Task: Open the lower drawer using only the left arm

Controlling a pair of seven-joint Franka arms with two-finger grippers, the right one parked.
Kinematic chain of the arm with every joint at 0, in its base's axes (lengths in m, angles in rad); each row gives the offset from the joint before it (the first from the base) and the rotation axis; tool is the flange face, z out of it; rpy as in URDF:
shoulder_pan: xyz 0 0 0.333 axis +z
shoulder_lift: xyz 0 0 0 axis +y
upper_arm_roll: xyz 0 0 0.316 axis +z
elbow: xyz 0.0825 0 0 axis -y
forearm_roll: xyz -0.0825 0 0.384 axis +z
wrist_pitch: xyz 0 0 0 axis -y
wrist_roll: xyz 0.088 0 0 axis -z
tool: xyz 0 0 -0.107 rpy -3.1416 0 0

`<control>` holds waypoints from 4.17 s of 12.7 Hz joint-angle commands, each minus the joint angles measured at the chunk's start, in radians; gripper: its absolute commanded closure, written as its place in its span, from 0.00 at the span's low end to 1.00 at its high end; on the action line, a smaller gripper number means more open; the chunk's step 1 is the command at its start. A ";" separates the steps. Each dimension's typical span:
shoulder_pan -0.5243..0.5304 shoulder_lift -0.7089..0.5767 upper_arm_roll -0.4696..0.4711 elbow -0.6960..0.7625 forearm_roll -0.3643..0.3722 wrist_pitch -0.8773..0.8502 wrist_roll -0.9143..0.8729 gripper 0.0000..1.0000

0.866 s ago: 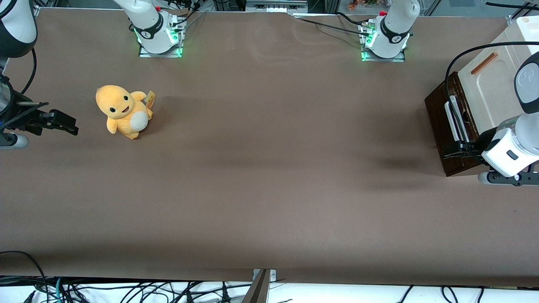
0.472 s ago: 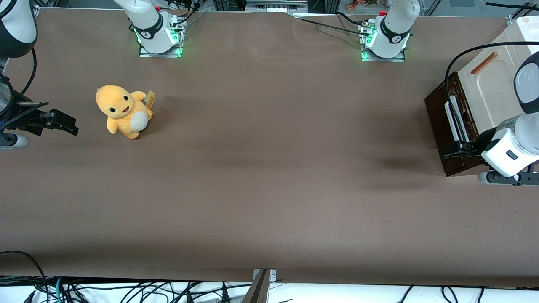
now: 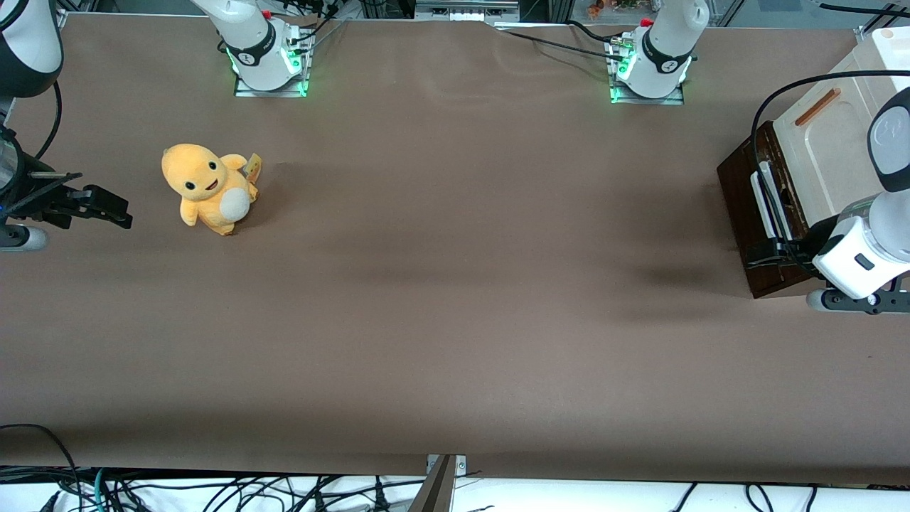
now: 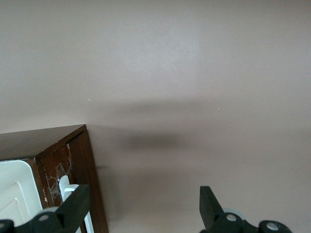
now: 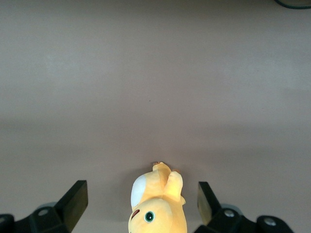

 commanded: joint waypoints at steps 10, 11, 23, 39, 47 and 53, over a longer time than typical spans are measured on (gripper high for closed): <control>-0.006 -0.001 -0.003 0.009 0.028 -0.020 0.003 0.00; -0.006 -0.001 -0.003 0.007 0.029 -0.020 0.004 0.00; 0.003 -0.002 -0.003 0.009 0.028 -0.034 0.003 0.00; -0.035 0.010 -0.162 -0.100 0.377 -0.083 -0.368 0.00; -0.053 0.036 -0.236 -0.258 0.640 -0.105 -0.583 0.00; -0.066 0.073 -0.291 -0.295 0.727 -0.161 -0.729 0.00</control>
